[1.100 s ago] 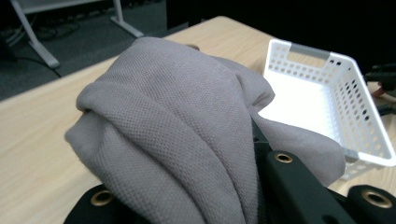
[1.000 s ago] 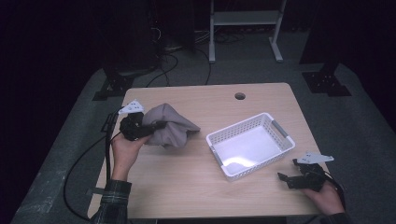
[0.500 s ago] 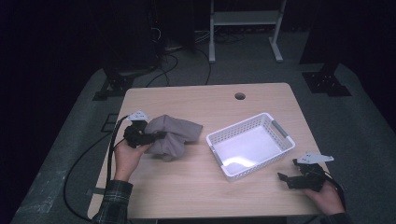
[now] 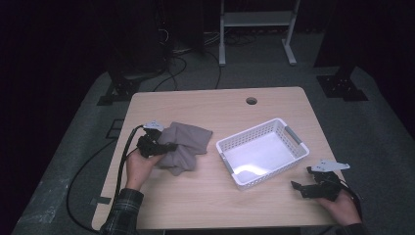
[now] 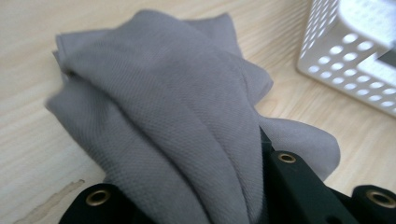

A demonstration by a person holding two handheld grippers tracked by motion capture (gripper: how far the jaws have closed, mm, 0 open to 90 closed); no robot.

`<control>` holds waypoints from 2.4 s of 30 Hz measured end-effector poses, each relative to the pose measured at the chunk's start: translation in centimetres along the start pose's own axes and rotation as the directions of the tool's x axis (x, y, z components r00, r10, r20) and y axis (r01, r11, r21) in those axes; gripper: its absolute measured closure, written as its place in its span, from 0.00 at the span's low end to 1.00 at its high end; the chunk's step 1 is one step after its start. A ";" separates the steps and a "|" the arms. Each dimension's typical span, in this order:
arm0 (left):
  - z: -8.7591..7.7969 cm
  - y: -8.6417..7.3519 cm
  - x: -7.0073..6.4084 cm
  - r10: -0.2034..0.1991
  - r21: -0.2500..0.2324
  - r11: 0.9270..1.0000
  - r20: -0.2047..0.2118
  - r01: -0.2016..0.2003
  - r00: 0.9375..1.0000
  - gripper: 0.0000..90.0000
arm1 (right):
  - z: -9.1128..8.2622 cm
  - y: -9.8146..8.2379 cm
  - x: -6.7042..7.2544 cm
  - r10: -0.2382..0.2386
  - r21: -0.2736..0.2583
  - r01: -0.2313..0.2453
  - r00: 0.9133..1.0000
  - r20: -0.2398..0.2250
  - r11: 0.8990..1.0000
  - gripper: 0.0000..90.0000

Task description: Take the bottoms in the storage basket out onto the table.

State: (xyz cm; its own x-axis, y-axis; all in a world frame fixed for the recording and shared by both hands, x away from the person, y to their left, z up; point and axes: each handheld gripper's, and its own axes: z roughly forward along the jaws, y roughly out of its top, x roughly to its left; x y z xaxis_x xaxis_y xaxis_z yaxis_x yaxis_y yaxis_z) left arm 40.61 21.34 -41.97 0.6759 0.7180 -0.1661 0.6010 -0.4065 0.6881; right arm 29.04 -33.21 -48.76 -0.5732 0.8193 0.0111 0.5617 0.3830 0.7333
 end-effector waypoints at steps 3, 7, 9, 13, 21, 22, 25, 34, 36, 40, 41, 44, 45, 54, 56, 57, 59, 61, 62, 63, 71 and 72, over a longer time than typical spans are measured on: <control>0.7 0.0 -0.1 0.005 0.034 0.999 -0.008 -0.005 1.000 0.83 | 0.0 0.0 0.0 -0.001 -0.001 0.001 1.000 0.000 1.000 0.13; 1.4 -0.2 -0.2 0.024 0.079 0.997 -0.032 -0.021 0.999 0.76 | 0.0 0.0 0.0 0.000 0.000 0.000 1.000 0.000 1.000 0.13; 1.5 -0.2 -0.2 0.025 0.085 0.996 -0.033 -0.022 0.999 0.73 | 0.0 0.0 0.0 0.000 0.000 0.000 1.000 0.000 1.000 0.13; 1.4 -0.1 -0.2 0.025 0.087 0.996 -0.031 -0.022 0.999 0.53 | 0.0 0.0 0.0 -0.001 -0.001 0.001 1.000 0.000 1.000 0.13; 0.3 0.0 -0.7 0.064 0.071 0.996 -0.093 -0.057 0.994 0.16 | 0.0 0.0 0.0 0.000 0.000 0.000 1.000 0.000 1.000 0.13; 0.2 0.0 -0.7 0.058 0.066 0.996 -0.098 -0.051 0.994 0.16 | 0.0 0.0 0.0 0.000 0.000 0.000 1.000 0.000 1.000 0.13; -0.3 -0.2 -0.7 0.063 0.059 0.997 -0.122 -0.056 0.991 0.10 | 0.0 0.0 0.0 0.000 0.000 0.000 1.000 0.000 1.000 0.13; -3.3 -1.8 -0.7 0.030 0.018 0.999 -0.210 -0.027 0.977 0.00 | 0.0 0.0 0.0 0.000 0.001 0.000 1.000 0.000 1.000 0.13; -4.2 -2.2 -0.8 0.017 -0.011 1.000 -0.197 -0.020 0.980 0.00 | 0.0 0.0 0.0 0.000 0.000 0.000 1.000 0.000 1.000 0.13; -5.3 -3.3 -1.4 0.034 -0.008 0.999 -0.200 -0.036 0.979 0.00 | 0.0 0.0 0.0 -0.001 0.000 0.001 1.000 0.000 1.000 0.13; -5.5 -3.6 -1.5 0.040 -0.003 0.999 -0.201 -0.041 0.979 0.00 | 0.0 0.0 0.0 0.000 0.000 0.000 1.000 0.000 1.000 0.13; -5.8 -4.8 -2.1 0.057 0.026 0.998 -0.211 -0.053 0.976 0.00 | 0.0 0.0 0.0 0.000 0.001 0.000 1.000 0.000 1.000 0.13; -5.9 -5.2 -2.3 0.063 0.034 0.998 -0.212 -0.057 0.975 0.00 | 0.0 0.0 0.0 0.000 0.001 0.000 1.000 0.000 1.000 0.13; -5.8 -8.2 -4.5 0.075 0.092 0.994 -0.192 -0.058 0.978 0.00 | 0.0 0.0 0.0 0.001 0.000 -0.001 1.000 0.000 1.000 0.13; -5.4 -9.0 -4.9 0.087 0.127 0.990 -0.189 -0.064 0.978 0.00 | 0.0 0.0 0.0 0.000 0.000 0.000 1.000 0.000 1.000 0.13; -5.2 -9.3 -5.1 0.089 0.141 0.988 -0.181 -0.063 0.979 0.00 | 0.0 0.0 0.0 0.001 0.000 -0.001 1.000 0.000 1.000 0.13; -5.0 -10.0 -5.3 0.088 0.162 0.985 -0.173 -0.059 0.981 0.00 | 0.0 0.0 0.0 0.002 0.000 -0.002 1.000 0.000 1.000 0.13; -4.9 -10.5 -5.3 0.081 0.173 0.984 -0.170 -0.052 0.982 0.00 | 0.0 0.0 0.0 0.001 0.000 -0.001 1.000 0.000 1.000 0.13; -4.8 -10.8 -5.3 0.081 0.177 0.983 -0.173 -0.050 0.981 0.00 | 0.0 0.0 0.0 0.001 0.000 -0.001 1.000 0.000 1.000 0.13; -4.7 -10.9 -5.2 0.082 0.183 0.982 -0.180 -0.048 0.980 0.00 | 0.0 0.0 0.0 0.001 0.000 -0.001 1.000 0.000 1.000 0.13; -3.5 -11.8 -4.7 0.086 0.191 0.980 -0.162 -0.054 0.983 0.00 | 0.0 0.0 0.0 0.001 0.000 -0.001 1.000 -0.001 1.000 0.13; -3.4 -11.9 -4.7 0.091 0.183 0.981 -0.163 -0.060 0.983 0.00 | 0.0 0.0 0.0 0.002 0.000 -0.002 1.000 -0.001 1.000 0.13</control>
State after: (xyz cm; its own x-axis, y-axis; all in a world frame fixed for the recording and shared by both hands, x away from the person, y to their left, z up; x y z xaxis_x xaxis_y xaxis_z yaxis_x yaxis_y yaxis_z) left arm 28.87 24.75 -46.93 0.6492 0.7605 0.0141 0.6272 -0.5458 0.5556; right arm 29.05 -33.21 -48.76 -0.5730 0.8194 0.0135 0.5627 0.3814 0.7334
